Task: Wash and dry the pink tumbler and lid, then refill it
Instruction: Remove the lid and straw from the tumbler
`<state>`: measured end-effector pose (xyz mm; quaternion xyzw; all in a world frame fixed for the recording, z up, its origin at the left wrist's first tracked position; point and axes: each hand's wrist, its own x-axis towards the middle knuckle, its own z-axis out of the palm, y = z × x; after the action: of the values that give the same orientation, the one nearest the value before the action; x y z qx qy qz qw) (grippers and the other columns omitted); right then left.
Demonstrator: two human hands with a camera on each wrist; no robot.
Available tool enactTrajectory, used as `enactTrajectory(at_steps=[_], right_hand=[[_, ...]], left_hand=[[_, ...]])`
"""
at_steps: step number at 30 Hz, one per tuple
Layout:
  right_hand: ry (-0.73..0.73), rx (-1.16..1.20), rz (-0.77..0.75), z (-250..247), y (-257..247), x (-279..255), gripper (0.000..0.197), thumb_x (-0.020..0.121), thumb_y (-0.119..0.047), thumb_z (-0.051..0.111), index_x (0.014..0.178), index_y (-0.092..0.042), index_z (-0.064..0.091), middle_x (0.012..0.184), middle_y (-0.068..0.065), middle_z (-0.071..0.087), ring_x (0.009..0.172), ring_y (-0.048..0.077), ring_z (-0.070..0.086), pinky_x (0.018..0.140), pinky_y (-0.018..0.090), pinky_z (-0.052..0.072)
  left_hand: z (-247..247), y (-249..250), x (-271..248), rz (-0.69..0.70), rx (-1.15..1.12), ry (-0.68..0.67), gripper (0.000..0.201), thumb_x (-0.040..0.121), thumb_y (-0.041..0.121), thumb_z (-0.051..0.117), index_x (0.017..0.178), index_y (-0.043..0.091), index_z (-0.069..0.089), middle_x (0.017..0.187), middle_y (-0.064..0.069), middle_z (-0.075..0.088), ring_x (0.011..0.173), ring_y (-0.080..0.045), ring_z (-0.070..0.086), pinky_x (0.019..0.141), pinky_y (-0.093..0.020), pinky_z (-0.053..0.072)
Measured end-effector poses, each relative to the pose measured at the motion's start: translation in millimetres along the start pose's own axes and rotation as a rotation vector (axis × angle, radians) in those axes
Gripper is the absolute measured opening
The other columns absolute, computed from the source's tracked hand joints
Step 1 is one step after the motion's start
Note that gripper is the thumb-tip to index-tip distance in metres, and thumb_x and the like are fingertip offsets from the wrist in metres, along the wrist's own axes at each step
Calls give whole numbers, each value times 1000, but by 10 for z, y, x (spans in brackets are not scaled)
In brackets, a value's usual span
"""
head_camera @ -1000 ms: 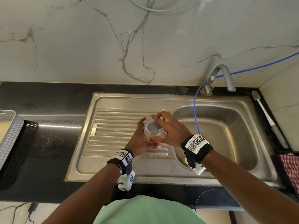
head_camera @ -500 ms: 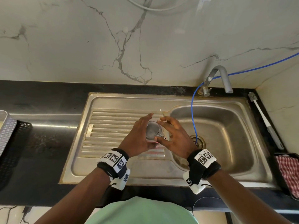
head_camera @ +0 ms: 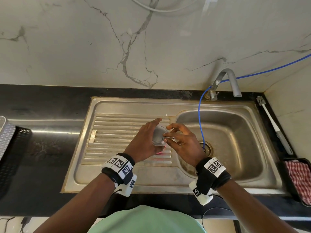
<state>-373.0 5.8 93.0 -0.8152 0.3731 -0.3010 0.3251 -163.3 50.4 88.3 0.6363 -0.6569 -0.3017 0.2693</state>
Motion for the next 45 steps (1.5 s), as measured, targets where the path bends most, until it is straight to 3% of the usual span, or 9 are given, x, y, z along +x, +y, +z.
enactTrajectory(at_steps=[4,8,12,17,24,28,33,40,45], right_hand=[[24,30,9,-62,-99,44,16,94,-18,77,109,-22,80,129,-11,58,113,10,63,76,27,57],[63,26,-50,-158,-243,126,17,94,-14,77,110,-19,79,121,-12,62,110,7,63,71,30,58],[104,34,-109,-281,-455,272,15,94,-12,76,108,-13,79,116,-5,66,104,10,67,68,32,59],[147,71,-153,-433,-780,486,15,93,-12,78,108,-14,80,115,-2,69,105,16,69,65,38,59],[125,93,-306,-436,-1222,914,14,93,-12,78,107,-11,79,112,2,72,100,16,71,61,38,59],[68,119,-346,-237,-1392,1101,13,94,-12,78,106,-10,79,110,2,73,97,16,71,60,38,58],[-46,165,-212,345,-1354,1000,12,96,-16,76,108,-16,79,107,-5,74,96,13,71,65,37,60],[-132,261,-4,1082,-1269,926,12,96,-22,75,106,-18,80,103,-13,77,96,7,71,71,14,50],[-77,388,88,1320,-1358,1177,13,98,-21,73,108,-16,78,99,-8,77,91,7,73,80,20,57]], left_hand=[[-66,61,-9,18,4,22,105,77,33,96,161,24,35,157,-1,49,141,-18,47,108,-22,32],[-189,176,7,28,-19,56,106,76,38,97,161,27,35,158,0,50,139,-14,49,104,-10,31],[-406,358,13,31,-44,96,109,74,39,98,161,28,35,156,2,53,131,-5,46,109,-25,39],[-772,563,5,61,-53,170,107,72,42,98,159,26,37,153,1,56,133,-15,53,112,-36,45],[-1389,660,-165,100,-70,300,112,69,59,88,160,24,33,148,1,62,126,-11,61,105,-27,51],[-1567,540,-332,30,-50,353,106,70,53,92,157,20,40,145,1,64,125,-14,62,106,-32,53],[-1493,102,-717,-153,-18,342,88,71,45,96,147,22,58,146,2,64,129,-17,61,111,-43,53],[-1196,-627,-1013,-373,-31,263,78,71,41,98,139,28,62,139,13,64,127,-10,59,112,-39,48],[-1103,-1043,-1378,-519,27,180,76,74,38,97,140,25,62,146,6,60,135,-17,54,115,-36,41]])
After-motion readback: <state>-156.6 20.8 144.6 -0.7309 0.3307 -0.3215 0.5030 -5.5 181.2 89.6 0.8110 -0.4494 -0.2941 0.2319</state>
